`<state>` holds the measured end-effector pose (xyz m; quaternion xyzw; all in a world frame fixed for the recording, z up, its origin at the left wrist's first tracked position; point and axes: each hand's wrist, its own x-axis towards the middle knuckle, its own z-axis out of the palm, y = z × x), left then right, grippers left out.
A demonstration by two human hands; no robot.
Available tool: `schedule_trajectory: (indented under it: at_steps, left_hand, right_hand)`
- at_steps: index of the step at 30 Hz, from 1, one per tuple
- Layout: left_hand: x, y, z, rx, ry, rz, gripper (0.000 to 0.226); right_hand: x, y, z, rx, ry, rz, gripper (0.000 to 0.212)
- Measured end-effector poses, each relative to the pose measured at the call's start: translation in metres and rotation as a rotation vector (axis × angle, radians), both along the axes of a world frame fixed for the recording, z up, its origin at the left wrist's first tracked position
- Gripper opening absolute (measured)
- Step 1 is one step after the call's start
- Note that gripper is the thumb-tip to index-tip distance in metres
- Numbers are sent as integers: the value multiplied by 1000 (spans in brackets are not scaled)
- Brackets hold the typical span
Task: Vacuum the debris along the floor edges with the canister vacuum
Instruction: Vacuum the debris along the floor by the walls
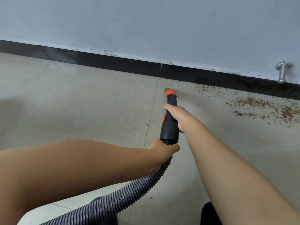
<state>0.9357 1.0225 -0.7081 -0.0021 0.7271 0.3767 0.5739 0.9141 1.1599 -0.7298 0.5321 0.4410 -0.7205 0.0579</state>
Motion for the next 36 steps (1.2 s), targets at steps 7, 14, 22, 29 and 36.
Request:
schedule_trajectory:
  at_steps: [7, 14, 22, 29, 36]
  left_hand:
    - [-14, 9, -1, -6, 50, -20, 25]
    - [7, 35, -5, 31, 3, -184, 35]
    - [10, 61, -2, 57, 19, -189, 31]
    - [-7, 26, -13, 22, 39, -29, 25]
    - [-29, 3, -17, -23, 95, 17, 27]
  right_hand:
    - [-9, 8, 0, 7, 11, -37, 16]
    - [35, 40, -7, 64, -75, -188, 14]
    - [43, 67, -3, 73, -104, -271, 16]
    - [-3, 26, -7, 51, -13, -69, 16]
    - [-34, -2, -9, 18, 53, 22, 15]
